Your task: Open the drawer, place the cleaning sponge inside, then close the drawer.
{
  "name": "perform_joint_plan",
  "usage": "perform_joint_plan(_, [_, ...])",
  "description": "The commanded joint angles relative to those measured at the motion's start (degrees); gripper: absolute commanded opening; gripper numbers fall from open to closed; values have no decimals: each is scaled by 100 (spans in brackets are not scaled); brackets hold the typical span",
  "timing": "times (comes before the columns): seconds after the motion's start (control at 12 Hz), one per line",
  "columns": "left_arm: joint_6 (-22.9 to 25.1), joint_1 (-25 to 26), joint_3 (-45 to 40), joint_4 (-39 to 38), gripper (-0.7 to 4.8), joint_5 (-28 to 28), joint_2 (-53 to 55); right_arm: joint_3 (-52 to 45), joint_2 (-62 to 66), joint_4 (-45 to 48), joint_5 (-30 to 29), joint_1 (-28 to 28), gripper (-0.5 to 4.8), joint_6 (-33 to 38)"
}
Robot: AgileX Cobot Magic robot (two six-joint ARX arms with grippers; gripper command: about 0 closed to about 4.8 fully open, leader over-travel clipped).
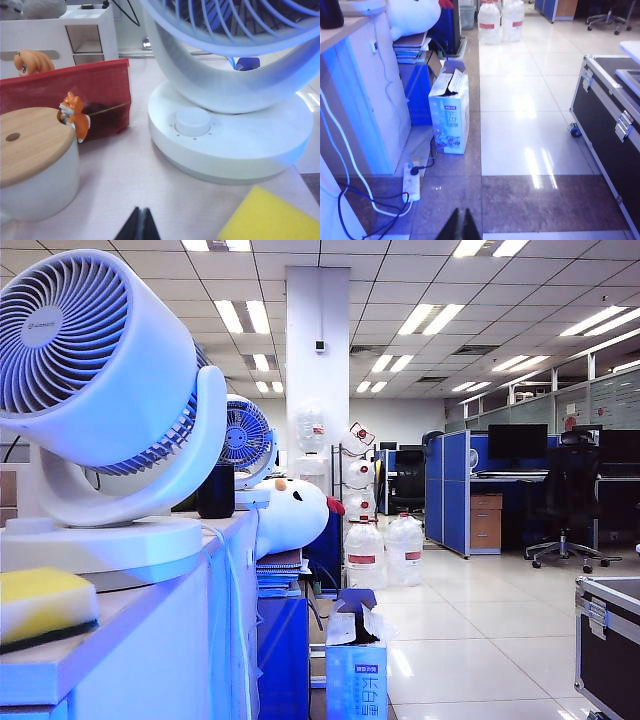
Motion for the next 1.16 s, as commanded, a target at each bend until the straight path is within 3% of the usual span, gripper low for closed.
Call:
perform_joint_plan(0.08, [42, 0, -22, -125, -5, -2, -11, -50, -2, 267, 22, 4, -6, 4])
perform_joint_plan(0.33, [9, 0, -22, -66, -5, -2, -11, -15, -2, 522, 26, 4, -5, 317])
perform_joint_plan(0.58, [-1202, 0, 435, 389, -5, -409, -11, 601, 2, 560, 501, 7, -6, 866])
perform_joint_plan(0.66, [-1272, 0, 726, 372, -5, -407, -11, 826, 33, 494, 586, 7, -5, 868])
perform_joint_plan(0.83, [-1266, 2, 1604, -37, -5, -474, 44, 1609, 365, 114, 625, 7, -6, 975])
perform_joint_plan(1.0, [-970, 2, 2542, -686, -5, -671, 422, 2385, 1036, 79, 579, 9, -6, 1082])
perform_joint_plan(1.16, [-706, 2, 3799, -1624, -5, -667, 1268, 3528, 2229, -96, -17, 11, -6, 1119])
